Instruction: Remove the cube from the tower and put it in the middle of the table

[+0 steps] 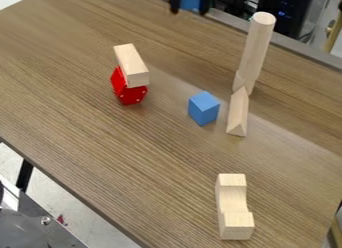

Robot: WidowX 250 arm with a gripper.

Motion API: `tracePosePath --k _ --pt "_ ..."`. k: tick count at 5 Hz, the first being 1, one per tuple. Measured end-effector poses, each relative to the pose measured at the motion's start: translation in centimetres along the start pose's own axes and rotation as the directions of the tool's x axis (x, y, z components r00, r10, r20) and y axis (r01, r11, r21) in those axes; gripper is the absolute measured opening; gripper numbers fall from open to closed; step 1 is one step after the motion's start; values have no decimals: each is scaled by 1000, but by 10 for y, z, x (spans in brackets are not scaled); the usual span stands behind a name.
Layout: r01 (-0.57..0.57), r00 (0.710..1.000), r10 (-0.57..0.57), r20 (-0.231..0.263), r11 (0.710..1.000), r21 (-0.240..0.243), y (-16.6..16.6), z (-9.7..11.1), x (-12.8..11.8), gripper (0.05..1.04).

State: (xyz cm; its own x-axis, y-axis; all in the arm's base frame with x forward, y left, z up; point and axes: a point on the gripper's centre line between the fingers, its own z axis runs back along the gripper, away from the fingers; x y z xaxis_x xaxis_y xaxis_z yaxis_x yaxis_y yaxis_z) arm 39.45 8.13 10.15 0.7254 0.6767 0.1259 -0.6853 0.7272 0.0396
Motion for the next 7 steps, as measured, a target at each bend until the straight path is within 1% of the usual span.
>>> tracePosePath --k 1,2,3,4,5,6,7 --pt "13 1000 -12 -25 999 35 -3 -34 1 598" --pt "30 997 -29 -65 999 25 -8 -53 -3 598" --pt "64 993 -71 -99 995 -77 -19 -60 -11 598" --pt "43 992 -56 -113 993 -112 -18 -69 -15 598" --pt "25 993 -37 -112 994 -107 -18 -71 -17 639" --pt "22 993 -33 -111 995 -97 -19 -72 -18 928" --pt "20 992 -30 -121 996 -87 -18 -71 -20 1000"
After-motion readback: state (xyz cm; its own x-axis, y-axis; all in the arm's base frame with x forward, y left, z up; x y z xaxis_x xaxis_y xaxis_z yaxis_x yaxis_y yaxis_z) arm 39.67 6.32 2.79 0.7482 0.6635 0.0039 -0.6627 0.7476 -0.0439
